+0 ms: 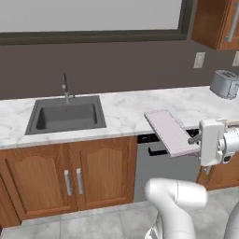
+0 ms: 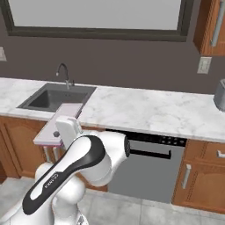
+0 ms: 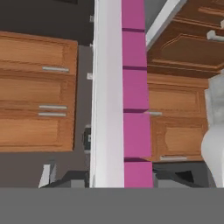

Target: The ice cube tray has been filled with water. Take the tray and place it in the freezer to make ice. Close the freezer door after placing the tray.

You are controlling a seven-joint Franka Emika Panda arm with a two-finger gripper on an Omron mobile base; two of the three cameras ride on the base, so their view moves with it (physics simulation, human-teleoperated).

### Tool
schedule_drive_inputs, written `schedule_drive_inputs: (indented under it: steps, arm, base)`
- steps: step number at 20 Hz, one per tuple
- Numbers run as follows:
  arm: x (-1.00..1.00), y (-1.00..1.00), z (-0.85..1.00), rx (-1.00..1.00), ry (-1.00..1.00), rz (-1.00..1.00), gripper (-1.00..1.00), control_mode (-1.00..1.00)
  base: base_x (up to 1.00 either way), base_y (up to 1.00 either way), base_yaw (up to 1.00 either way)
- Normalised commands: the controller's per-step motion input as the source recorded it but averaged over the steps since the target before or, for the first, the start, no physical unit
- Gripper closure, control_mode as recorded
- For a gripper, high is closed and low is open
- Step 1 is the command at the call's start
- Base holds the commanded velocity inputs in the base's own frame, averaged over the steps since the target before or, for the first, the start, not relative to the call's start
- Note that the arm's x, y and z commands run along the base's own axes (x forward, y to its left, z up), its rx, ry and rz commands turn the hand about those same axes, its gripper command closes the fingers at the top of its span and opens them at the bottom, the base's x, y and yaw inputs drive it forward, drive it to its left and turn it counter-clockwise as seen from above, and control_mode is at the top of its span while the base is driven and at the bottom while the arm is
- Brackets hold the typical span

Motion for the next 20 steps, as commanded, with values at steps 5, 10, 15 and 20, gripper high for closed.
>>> schedule_drive_inputs:
  steps: [5,10,15,20]
  arm:
    - [0.0,0.0,0.0,0.0,0.0,0.0,1.0,1.0]
    - [0.0,0.0,0.0,0.0,0.0,0.0,1.0,1.0]
    - [0.0,0.0,0.0,0.0,0.0,0.0,1.0,1.0]
    - [0.0,0.0,0.0,0.0,0.0,0.0,1.0,1.0]
  base:
    - [-0.86,-0.23,-0.01]
    - [-0.34,-0.01,0.06]
    - [0.0,0.0,0.33]
    - [0.0,0.0,0.57]
